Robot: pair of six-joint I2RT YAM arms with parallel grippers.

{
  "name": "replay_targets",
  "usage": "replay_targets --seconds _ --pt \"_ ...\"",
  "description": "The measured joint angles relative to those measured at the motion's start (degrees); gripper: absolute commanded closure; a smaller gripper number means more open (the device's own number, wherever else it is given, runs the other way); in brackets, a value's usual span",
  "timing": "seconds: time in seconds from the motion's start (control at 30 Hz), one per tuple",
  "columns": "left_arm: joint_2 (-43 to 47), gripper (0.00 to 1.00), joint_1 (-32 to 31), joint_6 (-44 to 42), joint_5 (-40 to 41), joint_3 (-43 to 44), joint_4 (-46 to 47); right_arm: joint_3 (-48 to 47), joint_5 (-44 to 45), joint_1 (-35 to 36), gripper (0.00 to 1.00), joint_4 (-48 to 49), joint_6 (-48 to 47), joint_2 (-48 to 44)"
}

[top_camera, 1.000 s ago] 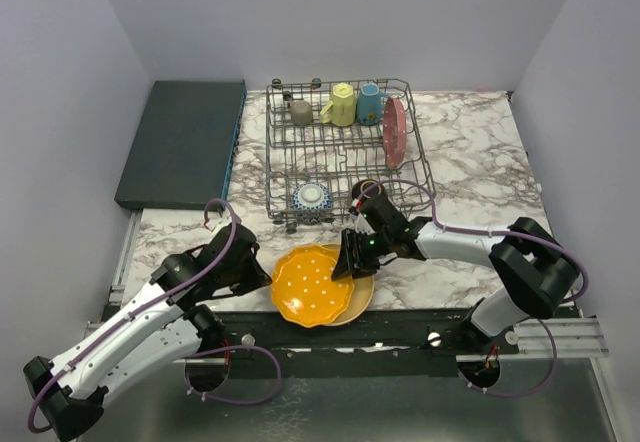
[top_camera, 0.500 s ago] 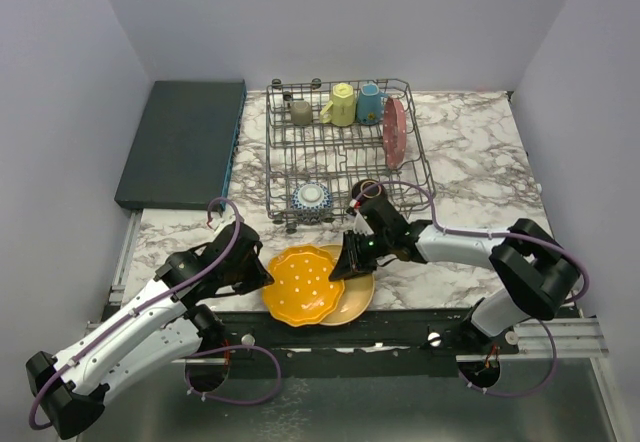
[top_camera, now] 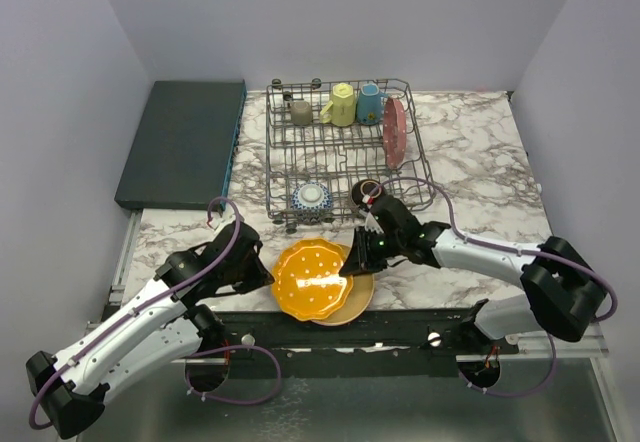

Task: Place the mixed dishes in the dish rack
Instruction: Pick up the plate at the center of the board.

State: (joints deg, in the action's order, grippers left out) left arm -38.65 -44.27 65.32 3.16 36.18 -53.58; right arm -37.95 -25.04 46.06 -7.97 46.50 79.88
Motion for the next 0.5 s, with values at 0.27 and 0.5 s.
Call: replay_targets --seconds 0.27,0.5 --pt "-0.4 0.50 0.0 -0.8 0.2 3.1 0.2 -0.2 3.0 0.0 1.00 -4.9 -0.1 -5.4" --pt "-1.6 0.27 0.0 -2.0 0.2 4.4 1.1 -1.4 5.7 0.0 1.00 -10.7 -0.9 -11.3"
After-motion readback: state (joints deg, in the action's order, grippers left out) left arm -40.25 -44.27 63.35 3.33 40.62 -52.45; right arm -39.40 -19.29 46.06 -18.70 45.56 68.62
